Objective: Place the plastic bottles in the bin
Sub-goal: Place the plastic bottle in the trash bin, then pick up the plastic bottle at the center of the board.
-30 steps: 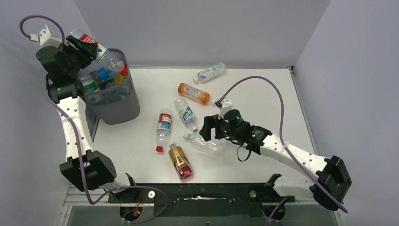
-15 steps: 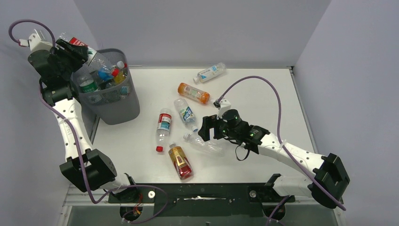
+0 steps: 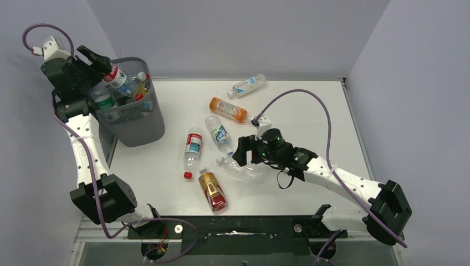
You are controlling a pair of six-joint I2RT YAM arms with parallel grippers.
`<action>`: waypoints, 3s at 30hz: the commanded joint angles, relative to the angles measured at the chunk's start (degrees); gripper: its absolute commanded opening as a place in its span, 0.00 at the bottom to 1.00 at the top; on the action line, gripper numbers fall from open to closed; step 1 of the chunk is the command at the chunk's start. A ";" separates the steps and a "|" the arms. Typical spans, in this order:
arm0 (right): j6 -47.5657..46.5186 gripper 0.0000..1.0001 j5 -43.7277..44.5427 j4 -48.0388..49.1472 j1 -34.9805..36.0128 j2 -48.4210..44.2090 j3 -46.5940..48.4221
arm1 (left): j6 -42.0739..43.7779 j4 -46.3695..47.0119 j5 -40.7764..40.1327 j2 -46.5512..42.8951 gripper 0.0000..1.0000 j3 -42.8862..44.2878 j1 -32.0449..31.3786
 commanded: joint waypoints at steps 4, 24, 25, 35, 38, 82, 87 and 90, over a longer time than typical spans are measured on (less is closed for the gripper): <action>0.37 0.95 0.16 3.19 0.52 -0.14 1.08 | 2.43 -0.98 -2.98 -0.04 0.81 3.21 -0.94; -4.43 0.98 -0.22 1.48 -0.80 5.09 -0.59 | 6.83 -9.06 -8.09 -4.29 0.84 7.60 -27.64; -4.76 0.98 -0.31 1.39 -0.80 5.57 -0.74 | 6.85 -9.20 -7.96 -4.36 0.84 7.18 -28.97; -7.19 0.99 1.73 -2.20 0.94 9.96 -1.06 | 7.61 -8.55 -9.19 -4.82 0.84 -1.31 -39.56; -7.58 1.00 2.78 -3.08 1.96 10.98 -1.27 | 7.66 -8.24 -9.49 -5.00 0.84 -3.48 -41.61; -8.70 0.45 10.93 -2.97 6.37 -4.32 -1.28 | -7.90 7.54 6.55 -5.91 0.84 -19.30 -47.97; -9.31 0.44 17.81 -4.19 6.37 -5.63 0.48 | -16.68 16.79 10.40 -5.61 0.85 -24.52 -47.97; -8.99 0.43 22.67 -5.59 6.11 -5.95 1.97 | -20.95 21.70 11.72 -4.91 0.85 -27.65 -47.97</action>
